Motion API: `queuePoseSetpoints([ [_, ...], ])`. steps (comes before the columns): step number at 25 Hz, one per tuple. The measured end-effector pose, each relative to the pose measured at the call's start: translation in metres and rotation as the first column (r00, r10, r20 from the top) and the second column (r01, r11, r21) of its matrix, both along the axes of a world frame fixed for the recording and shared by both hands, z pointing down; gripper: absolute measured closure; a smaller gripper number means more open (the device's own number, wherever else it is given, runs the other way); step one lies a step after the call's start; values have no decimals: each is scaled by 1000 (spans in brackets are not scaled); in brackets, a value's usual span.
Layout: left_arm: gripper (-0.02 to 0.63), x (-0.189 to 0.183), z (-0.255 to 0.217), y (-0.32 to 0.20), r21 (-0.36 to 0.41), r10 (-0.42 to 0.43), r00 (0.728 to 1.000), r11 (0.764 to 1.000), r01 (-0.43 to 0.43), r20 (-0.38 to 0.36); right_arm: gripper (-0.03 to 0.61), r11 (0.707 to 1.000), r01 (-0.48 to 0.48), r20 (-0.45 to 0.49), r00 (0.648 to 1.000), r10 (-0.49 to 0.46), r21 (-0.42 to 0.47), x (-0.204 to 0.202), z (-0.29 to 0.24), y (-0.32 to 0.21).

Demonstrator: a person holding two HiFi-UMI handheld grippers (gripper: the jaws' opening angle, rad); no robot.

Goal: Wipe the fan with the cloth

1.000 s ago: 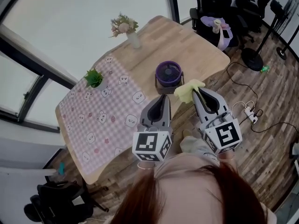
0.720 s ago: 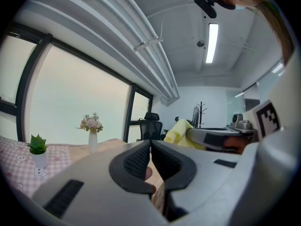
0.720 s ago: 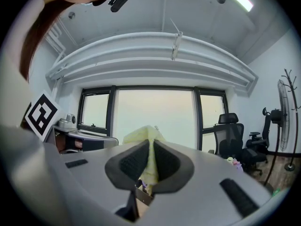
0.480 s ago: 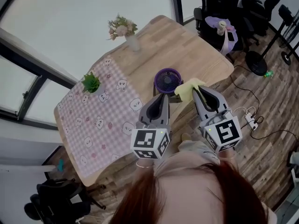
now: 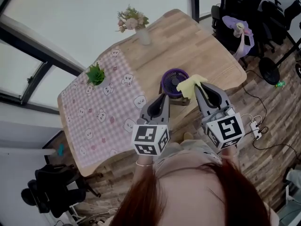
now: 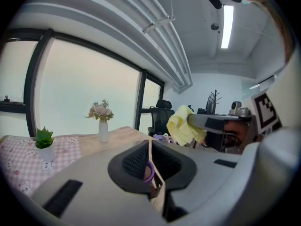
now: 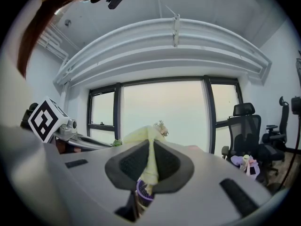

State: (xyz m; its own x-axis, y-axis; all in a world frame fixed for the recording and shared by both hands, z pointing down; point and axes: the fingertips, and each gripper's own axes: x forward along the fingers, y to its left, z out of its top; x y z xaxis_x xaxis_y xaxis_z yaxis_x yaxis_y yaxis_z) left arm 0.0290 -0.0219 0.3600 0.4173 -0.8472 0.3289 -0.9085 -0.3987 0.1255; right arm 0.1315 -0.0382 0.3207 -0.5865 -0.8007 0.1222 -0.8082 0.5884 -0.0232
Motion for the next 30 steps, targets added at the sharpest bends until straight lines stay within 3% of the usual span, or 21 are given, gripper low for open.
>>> queuePoseSetpoints([
  [14,596,-56,55,-29,-145,10,999,989,-4,44,554,998,-2,-54,999,-1,-57,-33,23,-36],
  [22,595,-70,87,-43,-229,79,997,970,-77,1,554,996,2,-154,988,-16,-92,-56,50,-50],
  [30,595,-71,113,-50,-292,128,991,947,-136,-48,554,990,56,-263,961,-89,-131,-79,77,-60],
])
